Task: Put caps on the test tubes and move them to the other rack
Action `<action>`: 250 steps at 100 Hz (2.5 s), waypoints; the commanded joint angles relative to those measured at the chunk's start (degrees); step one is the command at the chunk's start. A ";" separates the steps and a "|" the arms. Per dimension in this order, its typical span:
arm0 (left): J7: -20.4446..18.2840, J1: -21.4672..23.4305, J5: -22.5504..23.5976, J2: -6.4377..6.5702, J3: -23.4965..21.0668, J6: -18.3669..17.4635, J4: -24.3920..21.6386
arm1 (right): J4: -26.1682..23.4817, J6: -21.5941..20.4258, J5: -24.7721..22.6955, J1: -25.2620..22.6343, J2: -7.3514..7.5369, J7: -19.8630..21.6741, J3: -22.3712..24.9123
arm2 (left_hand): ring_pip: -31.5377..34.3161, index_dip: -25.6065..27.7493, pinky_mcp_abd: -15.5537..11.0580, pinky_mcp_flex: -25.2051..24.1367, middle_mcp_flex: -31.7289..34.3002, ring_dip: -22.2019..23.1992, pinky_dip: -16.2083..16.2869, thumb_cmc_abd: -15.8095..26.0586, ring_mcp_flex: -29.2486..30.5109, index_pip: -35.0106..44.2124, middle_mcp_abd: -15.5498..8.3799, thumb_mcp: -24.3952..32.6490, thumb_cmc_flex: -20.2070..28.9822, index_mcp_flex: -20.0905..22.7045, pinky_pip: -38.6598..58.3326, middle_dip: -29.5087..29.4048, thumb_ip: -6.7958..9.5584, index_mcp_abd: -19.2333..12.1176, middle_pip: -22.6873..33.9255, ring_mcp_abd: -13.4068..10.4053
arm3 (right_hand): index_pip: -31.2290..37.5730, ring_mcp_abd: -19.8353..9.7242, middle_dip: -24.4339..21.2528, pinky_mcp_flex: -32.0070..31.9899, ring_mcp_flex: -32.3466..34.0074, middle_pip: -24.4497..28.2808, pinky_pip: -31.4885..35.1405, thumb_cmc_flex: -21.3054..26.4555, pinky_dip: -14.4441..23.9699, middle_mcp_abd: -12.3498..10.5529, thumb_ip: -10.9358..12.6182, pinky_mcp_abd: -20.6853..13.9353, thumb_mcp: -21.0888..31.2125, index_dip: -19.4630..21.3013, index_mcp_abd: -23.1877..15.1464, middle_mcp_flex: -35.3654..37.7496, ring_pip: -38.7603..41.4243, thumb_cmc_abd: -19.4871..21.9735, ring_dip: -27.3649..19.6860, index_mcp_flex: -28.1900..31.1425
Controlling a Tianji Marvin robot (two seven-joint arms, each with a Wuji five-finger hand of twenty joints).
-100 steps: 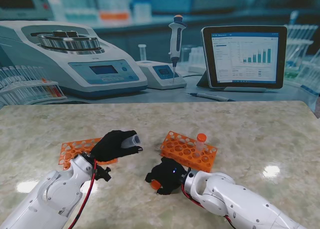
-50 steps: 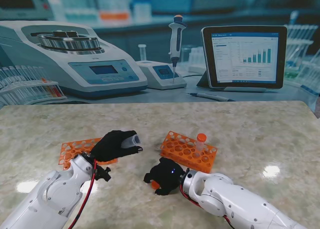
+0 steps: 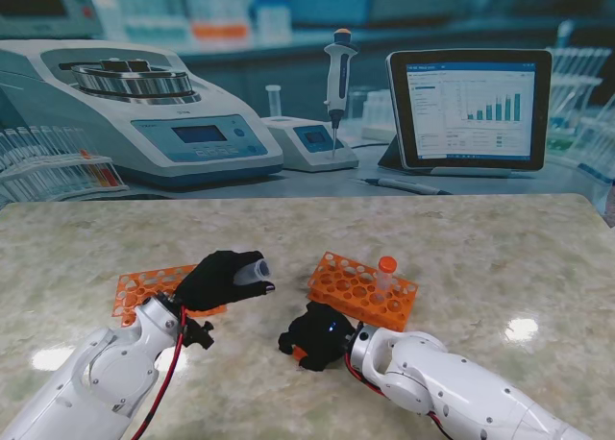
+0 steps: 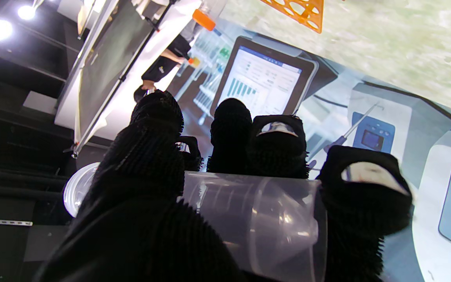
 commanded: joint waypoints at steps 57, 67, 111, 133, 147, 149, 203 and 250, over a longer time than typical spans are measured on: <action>-0.11 0.17 0.14 0.08 -0.01 0.20 -0.28 | -1.53 -0.58 -1.61 -2.17 0.73 2.27 2.49 | -0.36 2.96 -1.67 1.20 0.26 -0.61 -1.36 2.78 0.71 4.30 -1.92 -0.04 0.31 0.68 5.32 -0.40 -0.58 -3.29 -0.62 -0.81 | -9.47 -0.48 -3.82 -0.75 0.07 -1.16 0.93 -3.81 0.62 -0.97 3.46 -0.86 1.11 -1.52 2.88 -0.69 0.43 0.32 0.83 -2.22; -0.09 0.18 0.14 0.08 -0.01 0.22 -0.28 | -2.14 -0.52 -2.09 -2.67 0.84 2.59 3.35 | -0.36 2.96 -1.67 1.20 0.24 -0.61 -1.35 2.79 0.71 4.31 -1.92 -0.04 0.30 0.72 5.32 -0.40 -0.58 -3.27 -0.62 -0.81 | -11.00 -0.36 -4.05 -1.10 -0.27 -1.37 0.78 -4.24 0.66 -0.25 3.45 -0.76 0.66 -2.49 3.40 -1.05 0.28 0.44 0.78 -3.18; -0.05 0.28 0.16 0.07 -0.23 0.15 -0.27 | -2.31 0.66 -2.66 -2.80 0.81 2.57 4.06 | -0.39 2.95 -1.66 1.20 0.25 -0.61 -1.34 2.80 0.69 4.31 -1.98 -0.04 0.30 0.73 5.32 -0.41 -0.57 -3.24 -0.65 -0.79 | -9.22 -0.53 -4.03 -0.97 -0.13 -0.83 1.26 -4.15 1.12 -0.42 3.52 -0.71 0.20 -2.35 3.33 -0.73 0.88 0.57 1.06 -1.20; -0.11 0.21 0.10 0.08 -0.19 0.14 -0.23 | -1.17 1.01 -1.85 -2.10 0.62 2.13 2.91 | -0.40 2.95 -1.66 1.20 0.27 -0.61 -1.34 2.79 0.69 4.30 -1.96 -0.04 0.30 0.74 5.32 -0.40 -0.57 -3.25 -0.62 -0.79 | -6.23 -0.80 -2.95 0.24 1.20 0.80 1.60 -3.83 1.01 -0.89 3.46 -0.84 0.56 0.27 2.01 0.58 1.82 0.47 1.39 0.62; -0.10 0.23 0.13 0.08 -0.23 0.15 -0.26 | -0.37 1.15 -1.22 -1.49 0.46 1.82 1.96 | -0.40 2.95 -1.66 1.21 0.27 -0.61 -1.34 2.77 0.69 4.29 -1.96 -0.05 0.29 0.72 5.32 -0.41 -0.57 -3.27 -0.62 -0.79 | -4.14 -1.00 -2.20 0.94 2.05 1.66 1.94 -2.41 0.95 -1.11 1.12 -0.81 0.04 1.72 0.79 1.28 2.42 -0.33 1.71 1.06; -0.09 0.23 0.14 0.08 -0.24 0.13 -0.26 | -0.29 1.16 -1.15 -1.41 0.44 1.80 1.85 | -0.40 2.95 -1.66 1.21 0.27 -0.61 -1.34 2.77 0.69 4.29 -1.96 -0.05 0.30 0.72 5.32 -0.41 -0.57 -3.27 -0.62 -0.79 | -3.92 -1.05 -2.14 1.00 2.16 1.74 1.97 -2.21 0.95 -1.33 0.91 -0.84 0.01 1.77 0.58 1.38 2.49 -0.47 1.75 1.07; -0.10 0.35 0.17 0.09 -0.31 0.23 -0.46 | 1.24 1.56 0.10 -0.59 0.02 0.80 0.41 | -0.40 2.95 -1.66 1.21 0.25 -0.61 -1.33 2.76 0.69 4.29 -1.95 -0.05 0.31 0.71 5.31 -0.41 -0.57 -3.30 -0.63 -0.79 | 8.37 -2.07 5.95 5.40 6.43 2.40 3.20 3.76 -0.04 -1.37 -2.45 -1.77 1.78 -4.54 -2.42 5.35 4.51 -2.80 2.79 -0.17; -0.10 0.44 0.22 0.09 -0.37 0.26 -0.59 | 2.98 0.04 1.74 0.52 -0.52 -0.55 -1.00 | -0.40 2.93 -1.66 1.21 0.27 -0.61 -1.33 2.78 0.69 4.29 -1.92 -0.04 0.30 0.74 5.31 -0.43 -0.56 -3.27 -0.65 -0.79 | 13.30 -2.05 6.75 9.11 9.72 2.24 3.18 10.40 -1.09 -2.09 -1.82 -2.13 8.97 -7.90 -4.83 10.13 6.23 -0.34 4.91 2.46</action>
